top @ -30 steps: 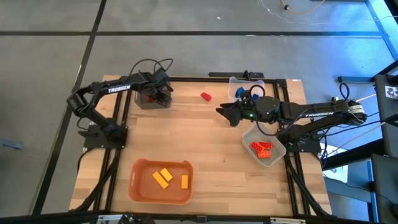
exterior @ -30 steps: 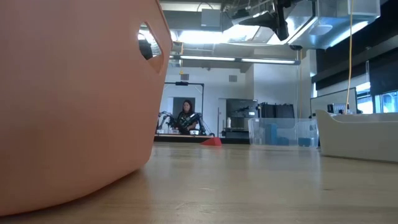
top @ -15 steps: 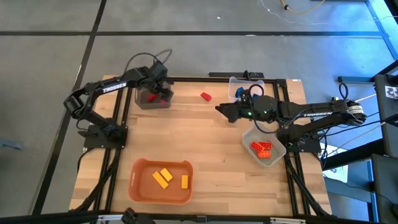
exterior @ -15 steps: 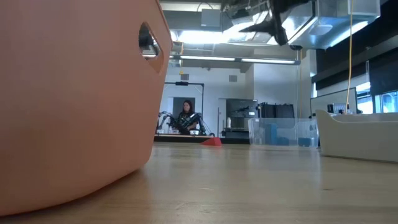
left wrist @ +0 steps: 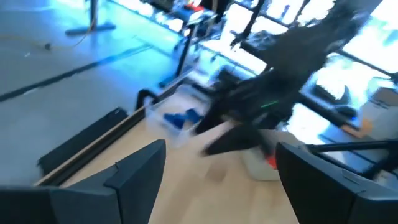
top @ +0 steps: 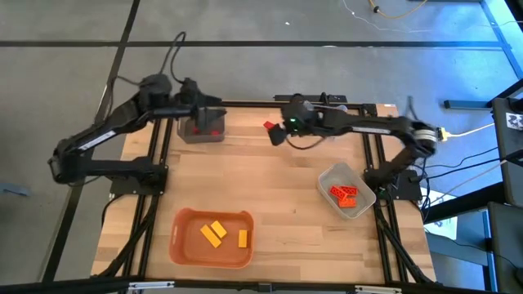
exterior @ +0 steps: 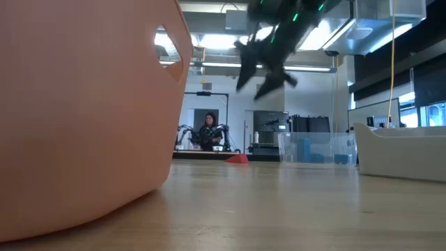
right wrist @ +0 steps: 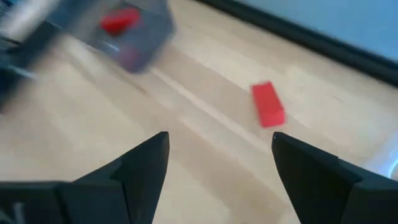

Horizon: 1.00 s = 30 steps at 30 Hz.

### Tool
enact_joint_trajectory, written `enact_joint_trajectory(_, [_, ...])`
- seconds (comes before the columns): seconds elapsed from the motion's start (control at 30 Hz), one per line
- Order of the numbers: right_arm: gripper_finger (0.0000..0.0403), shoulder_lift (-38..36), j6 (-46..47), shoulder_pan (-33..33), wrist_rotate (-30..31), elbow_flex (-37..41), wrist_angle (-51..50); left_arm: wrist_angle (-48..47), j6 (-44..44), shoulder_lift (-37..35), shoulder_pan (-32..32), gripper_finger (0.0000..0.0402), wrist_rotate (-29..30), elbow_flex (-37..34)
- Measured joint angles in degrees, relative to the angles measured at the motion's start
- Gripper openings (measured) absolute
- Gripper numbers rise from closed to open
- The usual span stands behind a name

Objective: Sort & place blocks by color
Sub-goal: Put the red block into the black bin

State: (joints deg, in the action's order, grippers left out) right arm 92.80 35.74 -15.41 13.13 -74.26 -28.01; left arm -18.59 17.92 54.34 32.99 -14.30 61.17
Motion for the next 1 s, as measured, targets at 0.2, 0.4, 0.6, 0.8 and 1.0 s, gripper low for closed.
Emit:
enact_joint_trajectory(0.2, [0.0283,12.2,3.3,-5.2,0.0,-0.7,1.1,-0.1,2.3,-4.7,-6.9,0.0293,5.8,0.0])
enact_joint_trajectory(0.4, [0.0283,20.1,4.6,-7.8,-2.2,-0.8,6.9,-0.2,3.3,-5.6,-10.5,0.0293,10.7,0.0])
enact_joint_trajectory(0.6, [0.0248,21.3,5.7,-8.2,-2.2,-0.6,8.1,-0.3,4.5,-5.6,-11.5,0.0293,11.6,0.0])
enact_joint_trajectory(0.8, [0.0083,20.5,2.7,-8.2,-3.6,-0.8,8.4,-0.4,4.5,-5.6,-11.8,0.0293,12.4,0.0])
enact_joint_trajectory(1.0, [0.0012,21.0,0.0,-8.4,-4.0,-0.8,9.1,-0.7,4.5,-5.6,-11.8,0.0293,13.8,-0.1])
